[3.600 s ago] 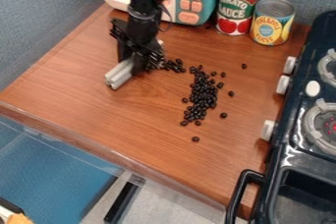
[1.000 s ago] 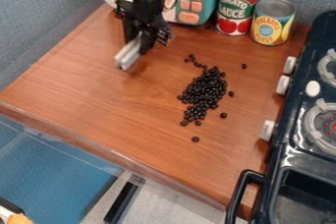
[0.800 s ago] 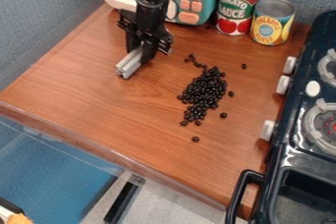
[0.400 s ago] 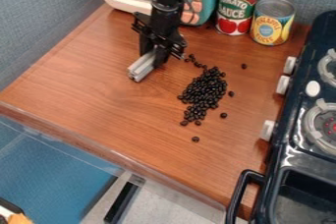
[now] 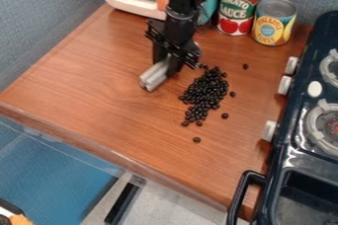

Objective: Sweep into pile

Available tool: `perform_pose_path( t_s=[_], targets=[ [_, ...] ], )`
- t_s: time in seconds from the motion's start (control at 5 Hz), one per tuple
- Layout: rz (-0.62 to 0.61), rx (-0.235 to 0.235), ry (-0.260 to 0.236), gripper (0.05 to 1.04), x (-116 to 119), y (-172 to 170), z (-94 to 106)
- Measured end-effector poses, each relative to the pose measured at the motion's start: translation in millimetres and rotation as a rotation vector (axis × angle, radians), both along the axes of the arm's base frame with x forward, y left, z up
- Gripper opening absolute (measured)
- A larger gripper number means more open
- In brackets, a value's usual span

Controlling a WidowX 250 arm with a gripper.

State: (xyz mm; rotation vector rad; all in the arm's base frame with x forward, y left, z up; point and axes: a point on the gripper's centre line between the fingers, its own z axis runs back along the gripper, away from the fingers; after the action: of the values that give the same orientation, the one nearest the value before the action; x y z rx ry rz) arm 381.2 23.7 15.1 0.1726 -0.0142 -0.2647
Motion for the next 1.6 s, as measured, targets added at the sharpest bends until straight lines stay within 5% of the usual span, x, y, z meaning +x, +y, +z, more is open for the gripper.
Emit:
perform_pose_path(
  t_s=[1.0, 1.6],
  targets=[
    [-0.032, -0.030, -0.006, 0.383, -36.2, -30.6, -1.9],
    [0.411, -0.096, -0.015, 0.383, -35.0, -20.8, 1.9]
  ],
)
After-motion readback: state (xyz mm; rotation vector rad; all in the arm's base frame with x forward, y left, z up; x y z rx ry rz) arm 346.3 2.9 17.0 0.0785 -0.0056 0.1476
